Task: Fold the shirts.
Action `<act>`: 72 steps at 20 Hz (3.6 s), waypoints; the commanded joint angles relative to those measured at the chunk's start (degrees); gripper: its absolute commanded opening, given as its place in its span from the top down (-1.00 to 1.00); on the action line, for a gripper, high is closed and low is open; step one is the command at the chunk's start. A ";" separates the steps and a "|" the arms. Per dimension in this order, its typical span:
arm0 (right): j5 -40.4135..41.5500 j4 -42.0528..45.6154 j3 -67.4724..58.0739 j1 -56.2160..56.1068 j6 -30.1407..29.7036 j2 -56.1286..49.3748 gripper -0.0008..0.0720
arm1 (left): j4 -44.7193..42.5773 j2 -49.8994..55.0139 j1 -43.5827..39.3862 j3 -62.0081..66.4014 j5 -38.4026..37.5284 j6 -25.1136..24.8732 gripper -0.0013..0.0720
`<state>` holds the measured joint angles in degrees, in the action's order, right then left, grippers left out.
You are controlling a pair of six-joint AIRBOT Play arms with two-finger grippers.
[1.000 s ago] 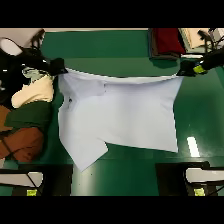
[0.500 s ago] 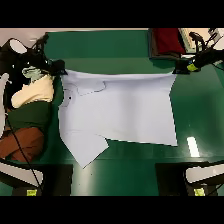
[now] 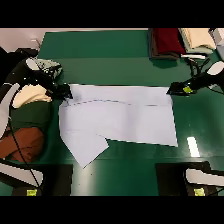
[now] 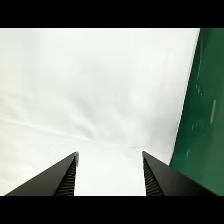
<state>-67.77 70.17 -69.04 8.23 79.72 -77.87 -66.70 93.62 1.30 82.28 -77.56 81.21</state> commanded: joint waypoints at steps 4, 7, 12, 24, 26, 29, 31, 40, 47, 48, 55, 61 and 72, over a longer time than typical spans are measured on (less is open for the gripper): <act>-6.54 -0.17 2.36 0.00 0.74 11.06 -0.29 | -7.15 -19.67 0.04 -14.69 0.55 1.40 -0.50; -8.57 -0.20 2.36 -0.04 0.76 15.72 -0.29 | -7.98 -33.29 0.04 -32.81 2.40 3.52 -0.50; -7.41 -0.20 2.36 -0.02 0.79 19.37 -0.26 | -5.35 -44.96 0.04 -53.92 5.95 8.41 -0.50; -11.19 -2.95 4.24 3.06 0.52 19.54 -0.26 | 9.64 -44.76 -8.04 -56.54 16.11 5.31 0.89; -12.59 -2.40 10.10 6.99 -0.20 21.31 -0.26 | 8.02 -44.89 -8.04 -52.92 13.75 5.29 0.89; -13.16 -0.70 23.06 16.15 -1.18 25.05 -0.28 | 7.10 -44.89 -8.04 -48.61 12.52 3.78 0.89; -14.82 0.44 31.08 23.21 -2.91 25.53 -0.51 | 7.15 -44.87 -8.04 -47.60 12.61 3.78 0.89; -9.40 -5.27 43.34 22.80 -4.33 16.11 -0.19 | 6.88 -44.87 -8.04 -47.58 14.08 3.78 0.89; -13.94 -0.61 34.93 10.56 -4.04 21.05 0.94 | -0.39 -48.24 -8.04 -44.61 3.34 3.98 0.90; -16.24 1.88 33.64 9.94 -3.63 23.74 0.94 | -0.90 -50.73 -8.04 -44.61 1.84 4.68 0.90; -20.15 10.88 26.12 9.73 -2.05 35.41 0.94 | -0.48 -59.39 -8.04 -43.91 -2.34 8.55 0.89; -12.52 10.38 12.09 2.84 -0.04 17.20 0.94 | -2.93 -42.49 -8.02 -34.40 15.61 5.35 0.89; -6.82 -8.15 -8.57 3.32 -3.06 -8.90 -0.27 | -7.13 -22.47 -7.91 -20.24 20.96 5.88 -0.61</act>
<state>-75.72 68.86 -73.71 9.56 79.07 -82.65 -72.82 69.49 -6.61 60.29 -57.36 86.72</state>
